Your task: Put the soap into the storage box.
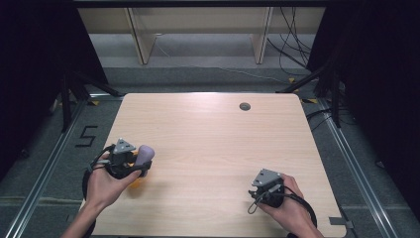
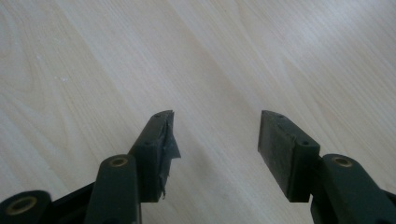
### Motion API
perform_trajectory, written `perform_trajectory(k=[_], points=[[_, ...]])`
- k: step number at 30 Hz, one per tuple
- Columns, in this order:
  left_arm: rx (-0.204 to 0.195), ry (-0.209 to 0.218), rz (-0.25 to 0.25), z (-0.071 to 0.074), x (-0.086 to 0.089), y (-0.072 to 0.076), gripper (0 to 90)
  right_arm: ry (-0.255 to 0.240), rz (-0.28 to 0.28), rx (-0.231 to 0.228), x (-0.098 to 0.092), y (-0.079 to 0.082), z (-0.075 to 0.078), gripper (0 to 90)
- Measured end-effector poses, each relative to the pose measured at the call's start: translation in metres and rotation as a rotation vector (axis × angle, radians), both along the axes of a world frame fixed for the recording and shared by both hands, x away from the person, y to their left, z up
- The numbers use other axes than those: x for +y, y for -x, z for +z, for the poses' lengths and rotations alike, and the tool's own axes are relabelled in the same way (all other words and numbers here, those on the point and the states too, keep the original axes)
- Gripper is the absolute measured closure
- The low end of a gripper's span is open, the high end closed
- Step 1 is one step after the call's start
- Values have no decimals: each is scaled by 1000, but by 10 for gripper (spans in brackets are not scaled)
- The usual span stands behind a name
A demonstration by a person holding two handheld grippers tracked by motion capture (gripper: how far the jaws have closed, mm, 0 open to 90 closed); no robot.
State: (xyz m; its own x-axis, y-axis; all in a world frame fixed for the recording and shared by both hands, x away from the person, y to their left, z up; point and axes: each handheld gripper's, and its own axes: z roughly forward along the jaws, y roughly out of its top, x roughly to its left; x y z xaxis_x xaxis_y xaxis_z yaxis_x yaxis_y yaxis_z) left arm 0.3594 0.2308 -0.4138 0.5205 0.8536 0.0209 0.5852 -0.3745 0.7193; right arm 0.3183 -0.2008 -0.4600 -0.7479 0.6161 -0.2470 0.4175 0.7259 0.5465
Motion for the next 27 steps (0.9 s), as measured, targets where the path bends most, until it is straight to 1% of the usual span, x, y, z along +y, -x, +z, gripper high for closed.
perform_trajectory(k=[1, 2, 5, 6, 7, 8, 9, 10, 11, 12, 13, 14, 15, 16, 17, 18, 19, 20, 21, 22, 23, 26, 27], points=[[0, 0, 0, 0, 0, 0, 497, 0, 0, 1, 0, 0, 0, 462], [-12, -14, -13, 0, 3, -1, 497, 0, 0, 1, 0, 0, 0, 461], [-15, -20, -15, 0, 6, -2, 497, 0, 0, -2, 0, 0, 0, 461], [6, 8, 14, 0, 5, 0, 497, 0, 0, -1, 0, 0, 0, 461], [6, 8, 14, 0, 5, 0, 496, 0, 0, -1, 0, 0, 0, 461], [0, -4, 5, 0, 7, 0, 497, 0, 4, -1, 0, 0, 0, 461], [6, 12, 35, -1, 6, 1, 497, 0, 4, -1, 0, 0, 0, 461], [9, 3, 24, 0, 9, 0, 497, 1, 6, 2, 0, 0, 0, 461], [-18, -24, -8, 0, 11, -2, 496, 0, 4, -1, 0, 0, 0, 461], [-18, -24, -8, 0, 11, -2, 497, 0, 4, -1, 0, 0, 0, 461], [8, 2, 22, -1, 10, 0, 497, 1, 6, 2, 0, 0, 0, 461], [-2, -15, 14, 0, 12, -1, 496, 1, 6, 2, 0, 0, 0, 461], [-2, -15, 14, 0, 12, -1, 497, 1, 6, 2, 0, 0, 0, 461], [0, -1, 22, -1, 13, -1, 497, 0, 3, -1, 0, 0, 0, 461], [-8, -11, 15, -1, 14, -1, 497, 0, 3, -1, 0, 0, 0, 461], [20, 15, 55, -1, 12, 1, 497, 0, 5, 0, 0, 0, 0, 461], [13, 15, 62, -1, 13, 1, 497, 1, 4, 2, 0, 0, 0, 461], [13, 15, 62, -1, 13, 1, 497, 0, 3, -1, 0, 0, 0, 461], [-7, -7, 21, -1, 16, -2, 497, 0, 3, -1, 0, 0, 0, 461], [15, 14, 54, -1, 15, 1, 497, 1, 5, 2, 0, 0, 1, 461], [-4, -10, 28, 0, 18, -1, 497, -1, 16, 13, 0, -1, 0, 461], [6, -20, 25, 1, 19, -2, 497, 0, 15, 11, 0, -1, 0, 461], [26, 11, 67, 0, 18, 1, 497, 0, 15, 11, 0, -1, 0, 461]])
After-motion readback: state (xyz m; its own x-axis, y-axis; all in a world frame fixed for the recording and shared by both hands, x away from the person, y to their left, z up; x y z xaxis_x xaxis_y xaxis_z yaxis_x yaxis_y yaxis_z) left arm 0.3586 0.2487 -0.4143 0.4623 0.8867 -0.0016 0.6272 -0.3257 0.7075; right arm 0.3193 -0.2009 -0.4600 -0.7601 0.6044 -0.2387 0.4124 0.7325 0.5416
